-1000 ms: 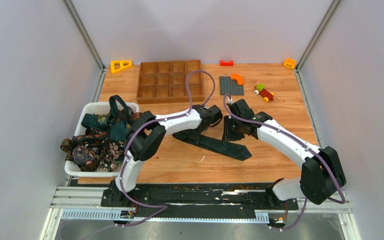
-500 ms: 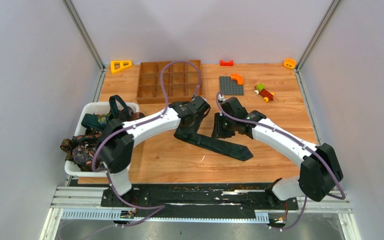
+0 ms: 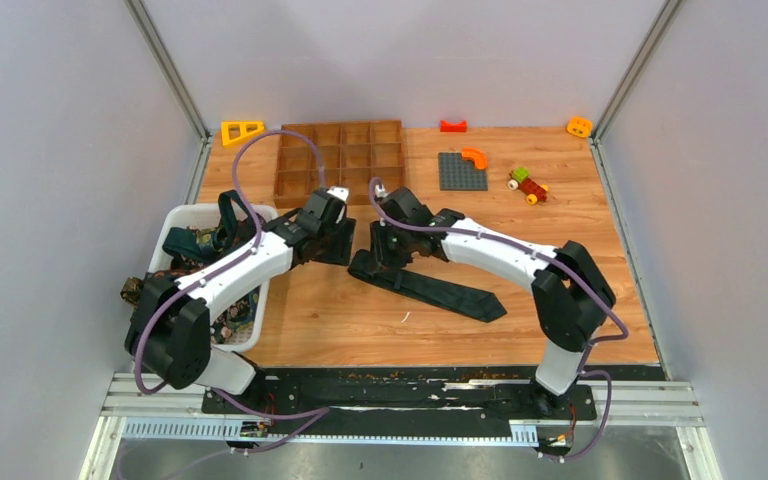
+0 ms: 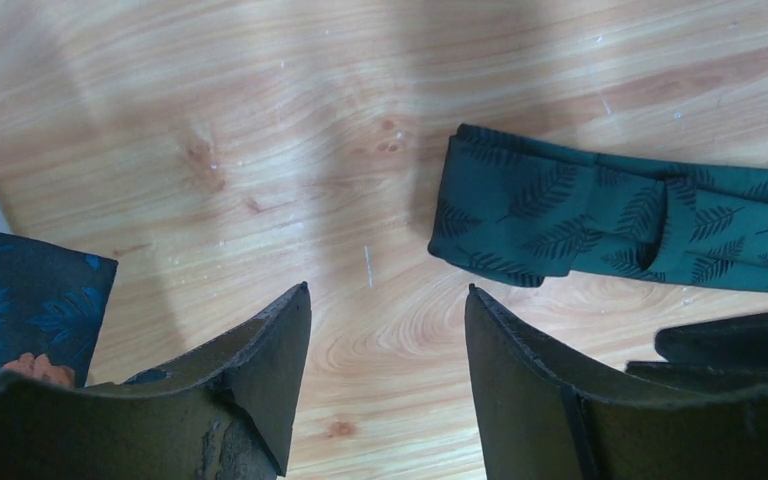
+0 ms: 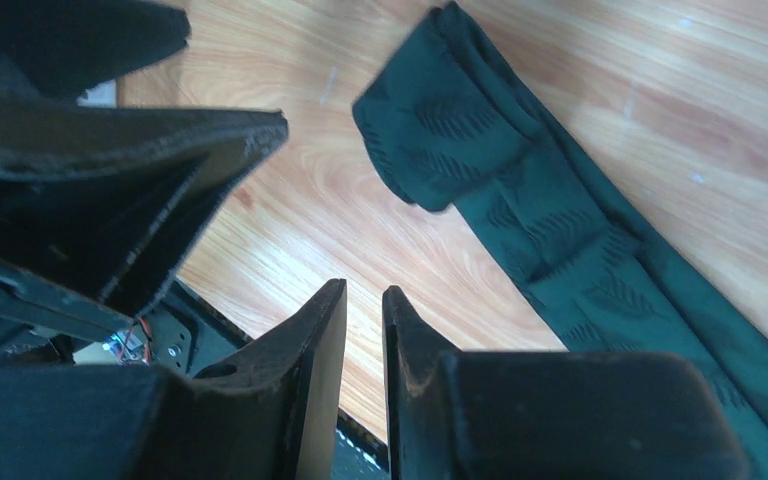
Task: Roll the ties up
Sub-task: Roll the tie at the center of the board.
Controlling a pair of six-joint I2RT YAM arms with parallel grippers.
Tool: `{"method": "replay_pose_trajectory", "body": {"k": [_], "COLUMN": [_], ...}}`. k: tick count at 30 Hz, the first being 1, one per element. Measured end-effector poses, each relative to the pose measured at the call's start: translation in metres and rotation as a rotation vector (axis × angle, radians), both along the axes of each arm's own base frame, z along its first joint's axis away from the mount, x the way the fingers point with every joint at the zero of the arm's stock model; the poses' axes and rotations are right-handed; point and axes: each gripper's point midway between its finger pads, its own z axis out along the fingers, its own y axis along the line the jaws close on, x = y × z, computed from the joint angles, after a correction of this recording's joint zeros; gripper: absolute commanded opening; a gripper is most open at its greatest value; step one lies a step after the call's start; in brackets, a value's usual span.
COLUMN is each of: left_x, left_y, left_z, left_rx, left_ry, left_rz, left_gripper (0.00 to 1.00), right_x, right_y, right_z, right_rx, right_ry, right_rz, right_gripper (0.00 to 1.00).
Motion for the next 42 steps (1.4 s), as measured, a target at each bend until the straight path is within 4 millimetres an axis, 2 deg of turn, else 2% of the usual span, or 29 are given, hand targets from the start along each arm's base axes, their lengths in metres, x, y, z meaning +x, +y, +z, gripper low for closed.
{"method": "replay_pose_trajectory", "body": {"k": [3,9,15,20,25,31,42], "left_x": [-0.003,0.000,0.004,0.008,0.010,0.007,0.004], "left_y": [0.007,-0.004,-0.017,-0.025,-0.030,-0.036,-0.045], "left_z": [-0.011,-0.021,-0.019,-0.020,-0.029,-0.045,-0.059], "left_rx": [-0.064,-0.233,-0.300,-0.329,-0.338,-0.349,-0.378], "left_ry": [0.016,0.038,0.009,-0.001,0.013,0.055,0.094], "left_rz": [0.006,-0.036,-0.084,-0.114,-0.127,-0.153,-0.192], "left_gripper": [0.67,0.71,0.72,0.72,0.71,0.70,0.65], "right_x": [0.005,0.020,0.029,0.037,0.040,0.037,0.034], "right_y": [0.016,0.030,0.026,0.023,0.018,0.010,0.005], "right_z": [-0.005,-0.023,-0.041,-0.046,-0.048,-0.059,-0.067], "right_rx": [0.017,0.006,-0.030,-0.043,-0.046,-0.065,-0.062], "right_ry": [0.014,0.038,0.061,0.060,0.063,0.085,0.102], "right_rz": [0.014,0.015,-0.009,-0.029,-0.042,-0.049,-0.049], "right_gripper": [0.21,0.20,0.20,0.19,0.19,0.18,0.18]}}
